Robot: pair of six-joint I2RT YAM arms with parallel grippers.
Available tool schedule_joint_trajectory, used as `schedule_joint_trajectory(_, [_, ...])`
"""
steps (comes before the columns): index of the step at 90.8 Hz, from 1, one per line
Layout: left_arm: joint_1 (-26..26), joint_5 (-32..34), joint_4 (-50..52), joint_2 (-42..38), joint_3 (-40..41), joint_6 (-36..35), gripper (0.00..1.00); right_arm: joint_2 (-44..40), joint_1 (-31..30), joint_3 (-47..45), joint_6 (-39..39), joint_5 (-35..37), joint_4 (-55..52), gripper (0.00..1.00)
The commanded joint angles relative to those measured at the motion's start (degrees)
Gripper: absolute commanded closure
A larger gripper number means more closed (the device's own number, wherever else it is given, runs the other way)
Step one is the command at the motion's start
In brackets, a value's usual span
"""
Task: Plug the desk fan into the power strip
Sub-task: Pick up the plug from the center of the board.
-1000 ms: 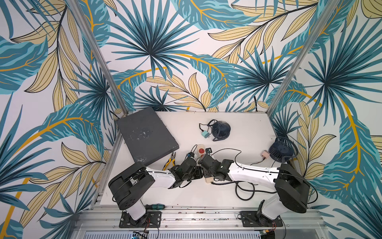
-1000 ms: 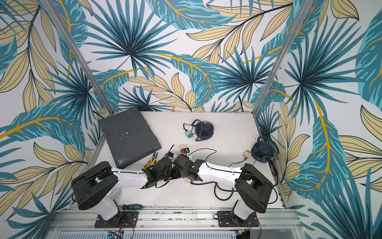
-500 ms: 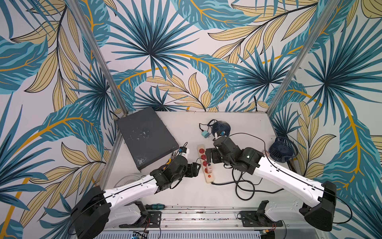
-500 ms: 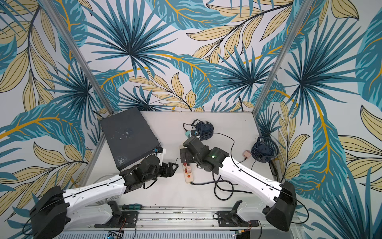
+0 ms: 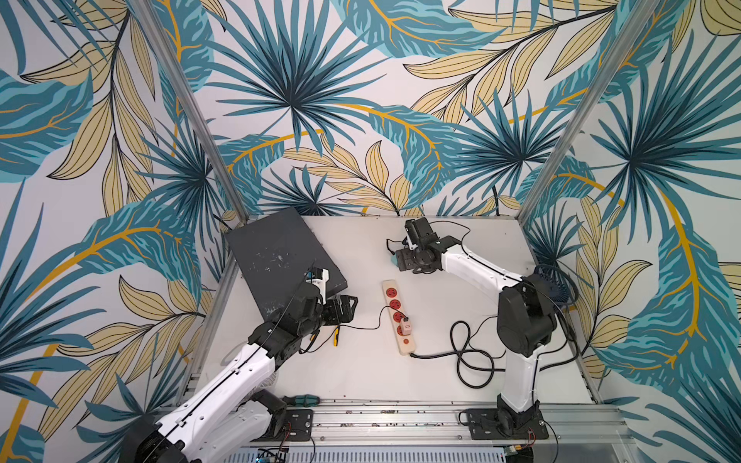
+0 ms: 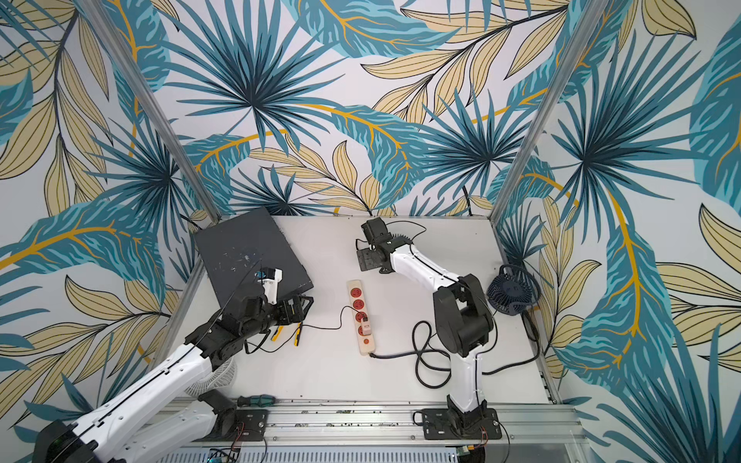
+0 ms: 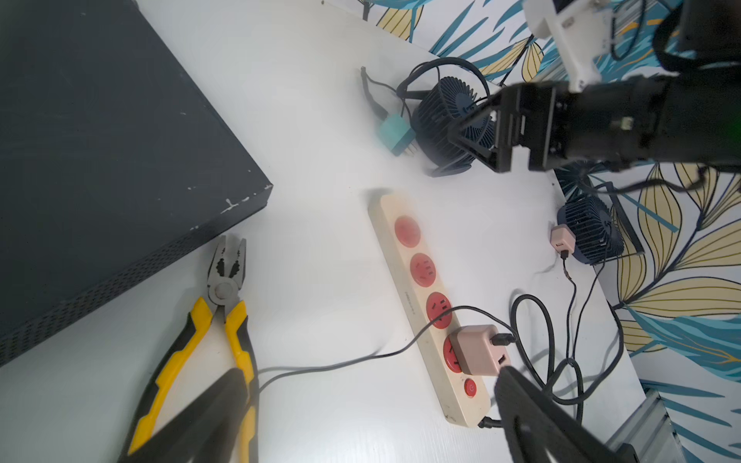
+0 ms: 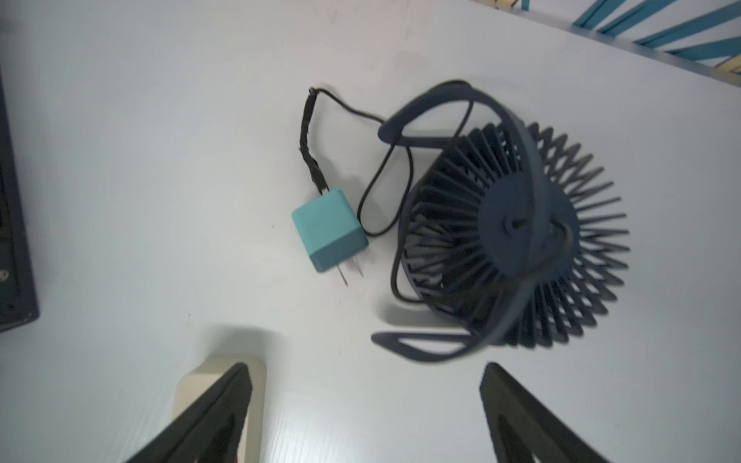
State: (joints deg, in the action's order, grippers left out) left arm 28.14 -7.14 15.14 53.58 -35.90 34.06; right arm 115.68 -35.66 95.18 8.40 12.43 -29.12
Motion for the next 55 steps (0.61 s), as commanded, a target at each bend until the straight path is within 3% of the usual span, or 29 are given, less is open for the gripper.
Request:
schedule_joint_trajectory(1, [-0.64, -4.41, -2.63, 0.48, -0.57, -2.52, 0.0, 6.39, 1.42, 8.21, -6.73, -2.65, -0.69, 0.12])
schedule_joint_trajectory(35, [-1.31, -5.08, -5.29, 2.06, 0.56, -2.93, 0.0, 26.85, 2.79, 34.9, -12.35, -7.48, -11.03, 0.27])
schedule_joint_trajectory(55, [-1.36, -5.26, -5.92, 3.47, 0.66, -2.5, 0.0, 31.13, 2.8, 38.42, -13.19, -7.44, -14.32, 0.3])
